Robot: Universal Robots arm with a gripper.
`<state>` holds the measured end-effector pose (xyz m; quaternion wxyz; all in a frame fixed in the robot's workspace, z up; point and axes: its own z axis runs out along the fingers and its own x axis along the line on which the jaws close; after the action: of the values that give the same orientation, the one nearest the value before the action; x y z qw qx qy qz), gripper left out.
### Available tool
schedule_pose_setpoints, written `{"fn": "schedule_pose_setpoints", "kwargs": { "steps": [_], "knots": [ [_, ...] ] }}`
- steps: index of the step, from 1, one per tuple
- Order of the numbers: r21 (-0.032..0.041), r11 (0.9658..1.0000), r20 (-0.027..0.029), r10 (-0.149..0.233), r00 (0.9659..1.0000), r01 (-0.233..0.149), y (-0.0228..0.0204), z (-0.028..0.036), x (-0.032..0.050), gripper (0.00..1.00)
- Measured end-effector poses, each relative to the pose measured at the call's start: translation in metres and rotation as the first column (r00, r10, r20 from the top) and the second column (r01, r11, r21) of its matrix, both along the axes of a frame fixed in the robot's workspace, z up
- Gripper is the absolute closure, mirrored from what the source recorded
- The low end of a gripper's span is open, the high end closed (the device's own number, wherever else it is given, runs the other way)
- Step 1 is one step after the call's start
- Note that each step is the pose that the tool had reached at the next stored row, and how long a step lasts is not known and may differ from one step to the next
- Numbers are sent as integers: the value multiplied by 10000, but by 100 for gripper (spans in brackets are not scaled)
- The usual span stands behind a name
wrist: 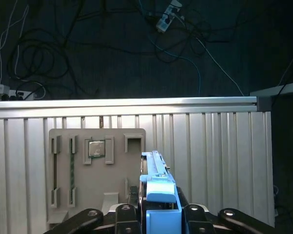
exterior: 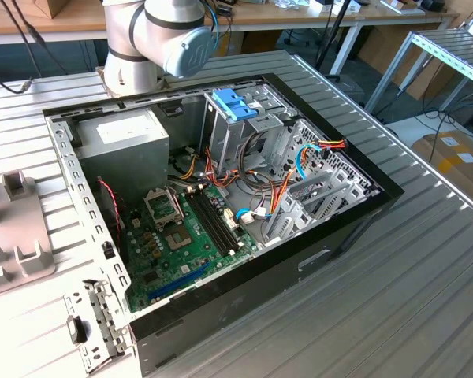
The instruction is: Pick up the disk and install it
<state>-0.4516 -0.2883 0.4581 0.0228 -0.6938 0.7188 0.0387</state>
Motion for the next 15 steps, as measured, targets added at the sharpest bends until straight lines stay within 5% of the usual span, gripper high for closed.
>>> {"fn": "schedule_pose_setpoints", "kwargs": {
  "steps": [2, 15],
  "knots": [
    [-49, 10000, -1, 1, 10000, -1, -1, 1, 1, 63],
    [-50, 10000, -2, 0, 10000, 0, 0, 22, 1, 63]
  ]
}}
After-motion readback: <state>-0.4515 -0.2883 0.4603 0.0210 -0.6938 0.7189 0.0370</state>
